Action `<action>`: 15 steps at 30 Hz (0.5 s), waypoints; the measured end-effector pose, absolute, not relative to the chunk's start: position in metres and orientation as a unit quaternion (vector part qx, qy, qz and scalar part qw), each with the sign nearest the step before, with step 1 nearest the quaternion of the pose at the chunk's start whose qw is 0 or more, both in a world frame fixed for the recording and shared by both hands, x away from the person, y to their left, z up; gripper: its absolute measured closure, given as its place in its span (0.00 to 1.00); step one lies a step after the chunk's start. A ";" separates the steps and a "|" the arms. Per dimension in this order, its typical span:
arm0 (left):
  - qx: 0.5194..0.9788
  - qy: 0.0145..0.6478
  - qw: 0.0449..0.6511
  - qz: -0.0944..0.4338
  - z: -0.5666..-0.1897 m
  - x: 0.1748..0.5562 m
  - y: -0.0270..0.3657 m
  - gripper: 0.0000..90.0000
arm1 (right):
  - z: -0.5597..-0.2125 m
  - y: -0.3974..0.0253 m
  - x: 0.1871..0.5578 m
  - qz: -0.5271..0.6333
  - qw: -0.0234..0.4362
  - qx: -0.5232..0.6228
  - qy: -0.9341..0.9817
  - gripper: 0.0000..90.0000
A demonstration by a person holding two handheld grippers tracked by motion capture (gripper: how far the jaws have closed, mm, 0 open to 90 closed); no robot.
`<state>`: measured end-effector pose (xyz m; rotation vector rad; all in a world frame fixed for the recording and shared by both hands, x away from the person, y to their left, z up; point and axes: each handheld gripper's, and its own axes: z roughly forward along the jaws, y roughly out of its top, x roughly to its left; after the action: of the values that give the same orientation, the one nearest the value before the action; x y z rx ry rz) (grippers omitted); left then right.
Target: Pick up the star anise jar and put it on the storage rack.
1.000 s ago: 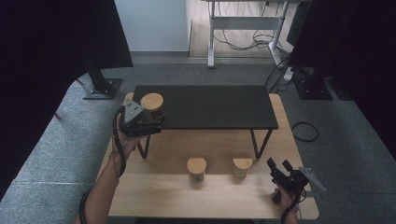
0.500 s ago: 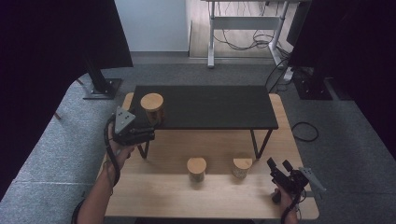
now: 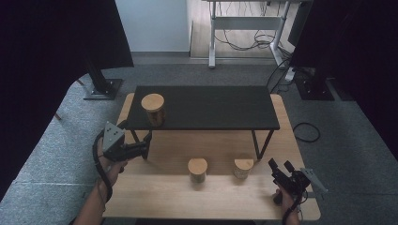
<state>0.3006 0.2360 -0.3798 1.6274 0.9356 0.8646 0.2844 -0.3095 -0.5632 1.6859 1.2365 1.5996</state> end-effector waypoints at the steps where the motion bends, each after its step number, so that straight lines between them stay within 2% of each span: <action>1: 0.673 0.391 0.518 0.355 -0.382 0.297 0.237 0.08 | -0.563 -0.309 0.284 0.588 0.252 0.620 0.454 0.15; 15: 0.672 0.406 0.526 0.326 -0.438 0.251 0.250 0.08 | -0.563 -0.308 0.284 0.587 0.251 0.620 0.455 0.15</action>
<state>0.2514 0.2495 -0.4384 1.6074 0.9705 0.7786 0.2838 -0.3084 -0.5629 1.6874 1.2389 1.5981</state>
